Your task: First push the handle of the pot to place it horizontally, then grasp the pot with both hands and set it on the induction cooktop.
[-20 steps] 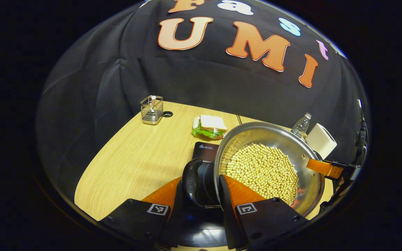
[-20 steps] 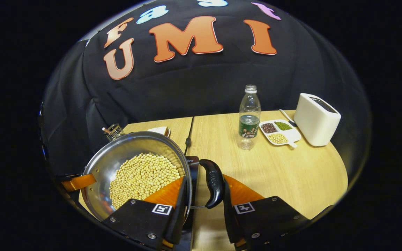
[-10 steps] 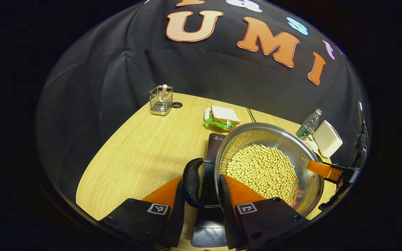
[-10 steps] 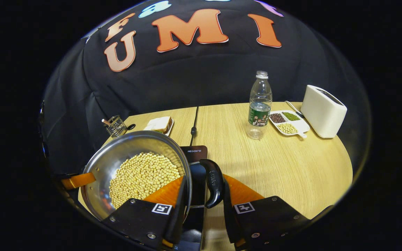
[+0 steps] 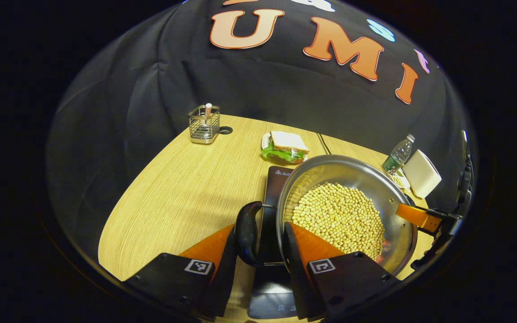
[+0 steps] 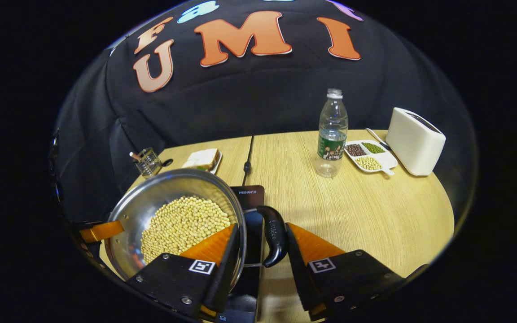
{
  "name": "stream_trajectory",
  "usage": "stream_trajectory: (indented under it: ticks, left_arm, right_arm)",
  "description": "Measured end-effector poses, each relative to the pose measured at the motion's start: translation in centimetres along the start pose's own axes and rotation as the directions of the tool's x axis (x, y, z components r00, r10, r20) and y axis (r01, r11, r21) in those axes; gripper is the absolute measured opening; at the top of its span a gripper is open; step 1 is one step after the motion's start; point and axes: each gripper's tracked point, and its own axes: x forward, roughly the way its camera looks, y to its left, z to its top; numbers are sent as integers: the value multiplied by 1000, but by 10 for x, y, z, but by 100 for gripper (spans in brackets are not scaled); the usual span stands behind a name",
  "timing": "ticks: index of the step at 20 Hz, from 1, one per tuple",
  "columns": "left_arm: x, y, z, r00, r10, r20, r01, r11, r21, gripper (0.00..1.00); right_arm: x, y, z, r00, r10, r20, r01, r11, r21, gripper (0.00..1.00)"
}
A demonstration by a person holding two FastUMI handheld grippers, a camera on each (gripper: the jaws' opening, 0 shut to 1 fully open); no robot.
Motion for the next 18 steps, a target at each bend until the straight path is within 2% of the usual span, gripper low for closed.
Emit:
stream_trajectory:
  ticks: [1,3,4,6,7,13,18]
  left_arm:
    - [-3,-1,5,1000,2,19,-2,1000,8,81]
    - [-14,-5,17,998,10,61,-12,1000,28,93]
    - [-21,-8,24,996,11,89,-14,999,36,97]
    - [-40,-17,43,988,9,154,-17,998,55,98]
    - [-48,-23,49,983,6,183,-19,998,66,98]
    - [-105,-50,88,932,-19,362,-11,997,79,98]
    - [-155,-63,122,870,-15,493,-28,996,81,98]
  right_arm:
    - [-5,1,12,999,8,40,-8,1000,5,63]
    - [-21,-2,24,997,12,74,-12,1000,2,71]
    - [-26,-4,28,996,10,86,-10,1000,-5,81]
    - [-38,-13,37,993,2,121,1,1000,-27,91]
    - [-47,-19,45,989,-4,148,10,999,-43,93]
    - [-112,-52,87,959,-20,284,50,994,-100,93]
    - [-164,-92,122,921,-55,385,105,989,-108,93]
